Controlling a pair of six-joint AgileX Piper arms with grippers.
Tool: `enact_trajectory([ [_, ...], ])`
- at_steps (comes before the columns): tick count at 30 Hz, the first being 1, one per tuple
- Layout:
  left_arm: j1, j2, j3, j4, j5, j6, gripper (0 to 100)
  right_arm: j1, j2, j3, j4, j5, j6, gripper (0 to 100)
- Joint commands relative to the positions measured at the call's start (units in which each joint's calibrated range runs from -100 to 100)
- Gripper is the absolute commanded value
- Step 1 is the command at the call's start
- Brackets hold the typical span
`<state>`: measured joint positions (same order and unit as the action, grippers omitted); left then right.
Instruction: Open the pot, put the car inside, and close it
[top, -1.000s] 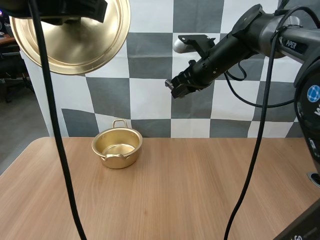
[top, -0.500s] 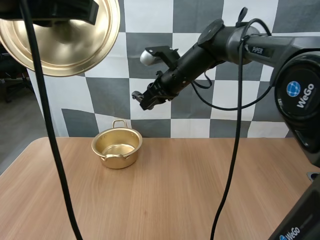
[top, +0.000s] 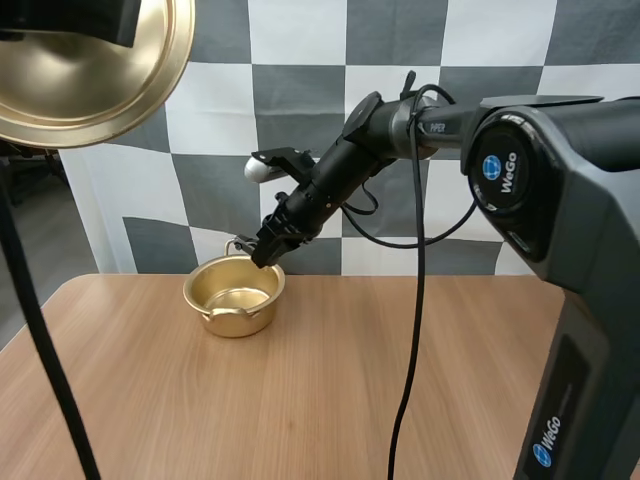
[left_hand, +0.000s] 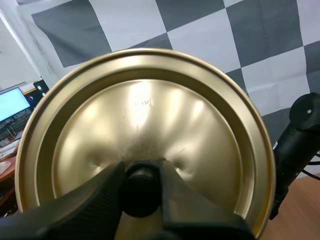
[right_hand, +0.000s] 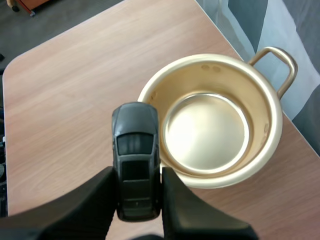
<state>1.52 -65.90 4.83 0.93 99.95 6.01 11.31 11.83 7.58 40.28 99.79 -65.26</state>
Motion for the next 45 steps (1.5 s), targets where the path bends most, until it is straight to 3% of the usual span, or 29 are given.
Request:
enact_trajectory([
  [1,0.02,-0.5,0.07,-0.16,0.05,0.03,0,0.05,1.35,-1.82,-0.32,0.21,-0.04,0],
  [14,0.02,-0.5,0.07,-0.16,0.05,0.03,0,0.38,10.69,-13.78,-0.09,0.21,1.16,0],
  [22,0.02,-0.5,0.07,-0.16,0.05,0.03,0,3.94,15.2,-14.59,-0.09,0.21,1.16,0],
  [27,0.02,-0.63,0.07,-0.16,0.05,0.03,0,5.78,17.5,-14.85,-2.13,-0.11,1.25,0],
  [33,0.02,-0.74,0.07,-0.06,0.05,0.03,0,5.8,20.87,-17.95,-6.49,-0.79,3.83,0],
  [45,0.02,-0.74,0.07,-0.06,0.05,0.03,0,5.8,24.45,-23.19,-8.63,-1.4,6.12,0],
])
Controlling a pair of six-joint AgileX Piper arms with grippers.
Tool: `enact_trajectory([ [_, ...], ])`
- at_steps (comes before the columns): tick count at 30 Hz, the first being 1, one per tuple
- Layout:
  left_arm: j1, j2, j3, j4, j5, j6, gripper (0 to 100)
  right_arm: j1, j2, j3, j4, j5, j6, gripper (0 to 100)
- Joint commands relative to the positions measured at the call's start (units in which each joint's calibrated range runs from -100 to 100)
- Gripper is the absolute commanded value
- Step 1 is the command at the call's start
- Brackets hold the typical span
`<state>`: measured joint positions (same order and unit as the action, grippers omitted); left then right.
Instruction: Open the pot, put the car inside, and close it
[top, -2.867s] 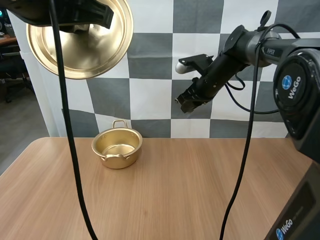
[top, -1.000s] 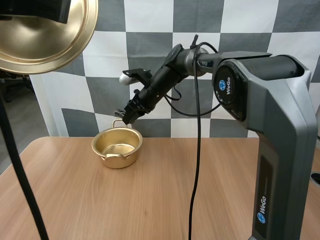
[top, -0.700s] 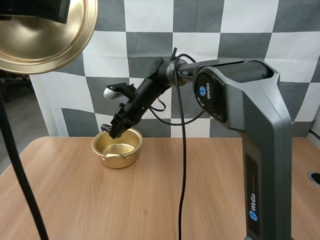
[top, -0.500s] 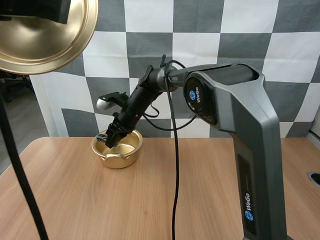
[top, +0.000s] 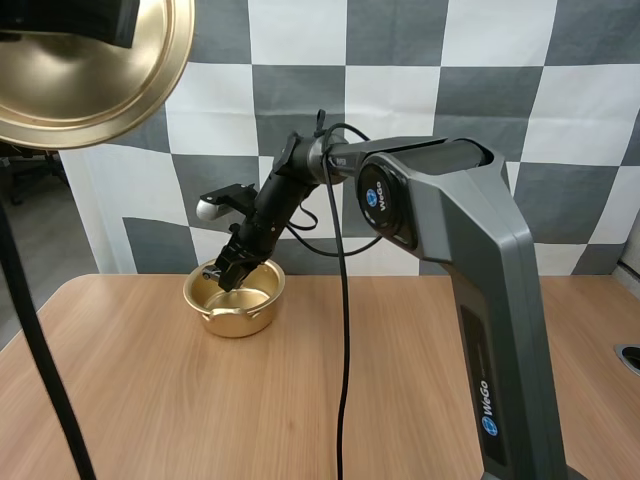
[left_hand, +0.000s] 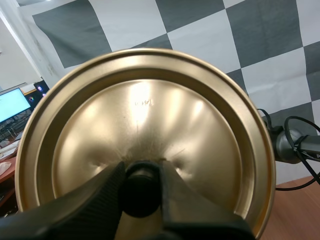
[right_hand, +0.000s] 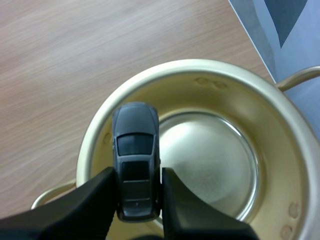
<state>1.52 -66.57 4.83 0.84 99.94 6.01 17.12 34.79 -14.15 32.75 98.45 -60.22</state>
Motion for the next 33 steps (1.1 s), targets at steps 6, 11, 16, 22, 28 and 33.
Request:
enact_trajectory([
  [6,0.02,-0.07,0.07,-0.08,0.06,0.03,0,-0.01,3.5,-2.73,-2.42,-0.26,1.84,0],
  [11,0.02,-0.07,0.07,-0.08,0.06,0.03,0,-0.01,5.04,-4.06,-2.81,-0.26,2.48,0],
  [16,0.02,-0.07,0.07,-0.08,0.06,0.03,0,-0.01,5.85,-4.6,-2.98,-1.88,2.79,0],
  [22,0.02,-0.07,0.07,-0.08,0.06,0.03,0,-0.01,6.64,-4.66,-4.86,-4.07,2.79,0],
  [28,0.02,-0.07,0.07,-0.08,0.06,0.03,0,-0.01,6.64,-4.66,-5.27,-5.64,2.87,0],
  [33,0.02,-0.07,0.07,-0.08,0.06,0.03,0,-0.01,6.64,-4.66,-5.63,-7.17,2.97,0],
])
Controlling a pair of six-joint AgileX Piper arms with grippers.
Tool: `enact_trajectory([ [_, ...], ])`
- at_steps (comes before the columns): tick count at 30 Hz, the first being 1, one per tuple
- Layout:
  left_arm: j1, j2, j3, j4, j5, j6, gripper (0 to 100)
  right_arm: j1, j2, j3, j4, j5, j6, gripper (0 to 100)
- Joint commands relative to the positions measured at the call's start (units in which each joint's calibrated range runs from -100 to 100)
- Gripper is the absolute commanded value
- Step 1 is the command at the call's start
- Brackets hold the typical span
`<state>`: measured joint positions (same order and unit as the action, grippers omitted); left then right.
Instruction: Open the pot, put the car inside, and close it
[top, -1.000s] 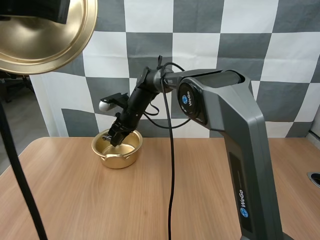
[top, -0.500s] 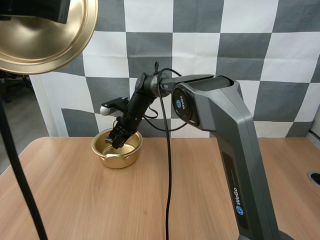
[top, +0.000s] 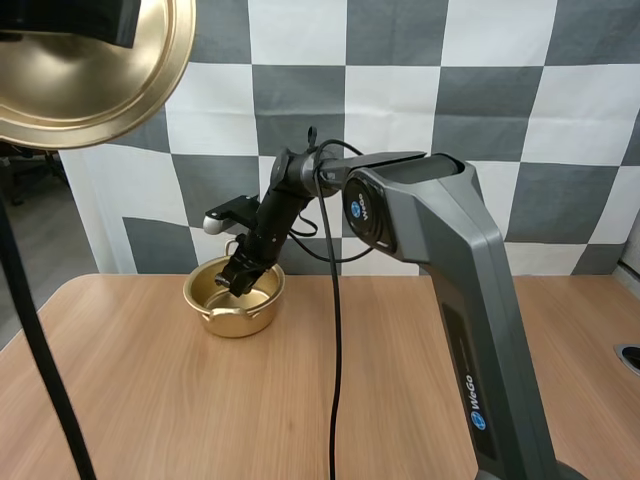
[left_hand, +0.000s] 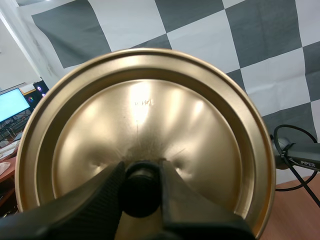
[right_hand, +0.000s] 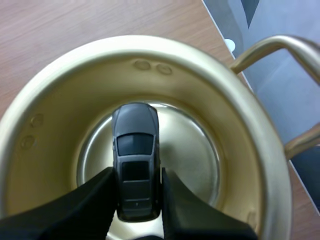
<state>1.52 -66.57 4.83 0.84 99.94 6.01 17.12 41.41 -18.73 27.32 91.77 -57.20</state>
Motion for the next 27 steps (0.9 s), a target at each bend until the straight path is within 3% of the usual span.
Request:
enact_trajectory([
  [1,0.02,-0.07,0.07,-0.08,0.06,0.03,0,-0.01,0.02,-0.08,-0.12,-0.74,0.04,0],
  [18,0.02,-0.07,0.07,-0.08,0.06,0.03,0,-0.01,0.02,-0.08,-0.12,-1.18,0.24,0],
  [25,0.02,-0.07,0.07,-0.08,0.06,0.03,0,-0.01,0.02,-0.08,-0.96,-2.04,3.55,1],
  [27,0.02,-0.07,0.07,-0.08,0.06,0.03,0,-0.01,0.02,-0.08,-2.4,-2.04,3.55,24],
])
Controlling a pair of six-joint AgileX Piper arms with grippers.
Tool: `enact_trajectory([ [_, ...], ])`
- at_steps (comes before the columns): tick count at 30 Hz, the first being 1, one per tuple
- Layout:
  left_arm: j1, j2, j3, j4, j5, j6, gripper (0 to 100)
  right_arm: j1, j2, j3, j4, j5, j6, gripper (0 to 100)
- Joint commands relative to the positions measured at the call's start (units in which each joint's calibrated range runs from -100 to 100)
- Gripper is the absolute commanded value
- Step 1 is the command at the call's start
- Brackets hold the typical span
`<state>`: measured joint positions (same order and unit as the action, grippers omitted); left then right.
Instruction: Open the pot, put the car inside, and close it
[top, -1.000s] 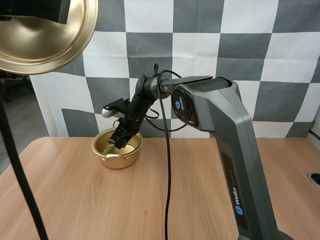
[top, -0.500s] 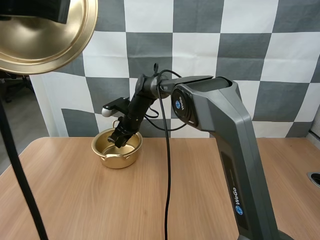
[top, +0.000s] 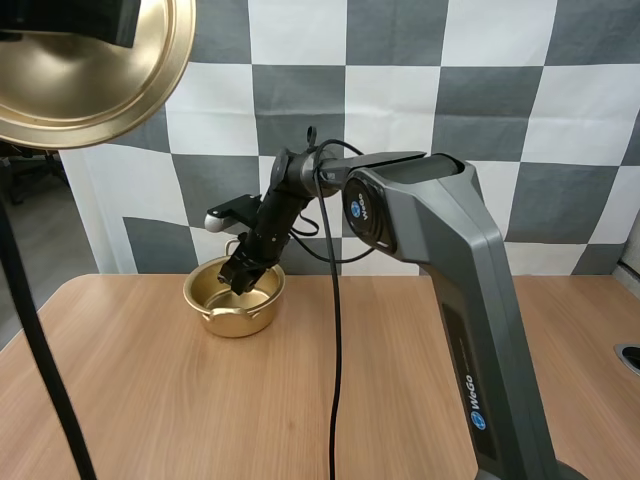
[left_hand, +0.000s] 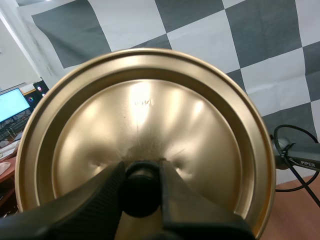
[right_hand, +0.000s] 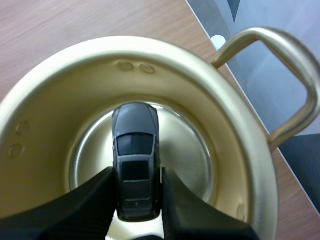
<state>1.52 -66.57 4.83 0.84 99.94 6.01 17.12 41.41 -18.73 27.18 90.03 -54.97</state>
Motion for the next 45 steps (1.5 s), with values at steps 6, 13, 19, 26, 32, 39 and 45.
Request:
enact_trajectory([
  [6,0.02,-0.07,0.07,-0.08,0.06,0.03,0,0.31,0.02,-0.08,-3.85,1.46,0.88,100],
  [13,0.02,-0.07,0.07,-0.08,0.06,0.03,0,1.0,0.02,-0.08,-3.6,1.65,0.88,100],
  [19,0.02,-0.07,0.07,-0.08,0.06,0.03,0,1.05,0.02,-0.08,-1.02,0.62,1.16,100],
  [26,0.02,-0.07,0.07,-0.08,0.06,0.03,0,1.05,-1.74,-0.08,-2.23,0.62,-0.27,100],
  [32,0.02,-0.07,0.07,-0.09,0.06,0.27,0,1.05,-7.72,-0.08,-2.12,1.1,-1.11,100],
  [39,0.02,1.41,0.07,0.13,0.06,0.43,0,-0.06,-22.41,-0.08,0.03,0.27,-0.92,100],
  [45,0.02,6.97,0.07,1.21,0.06,0.43,0,-4.82,-41.08,-0.08,3.42,-0.39,3.0,100],
])
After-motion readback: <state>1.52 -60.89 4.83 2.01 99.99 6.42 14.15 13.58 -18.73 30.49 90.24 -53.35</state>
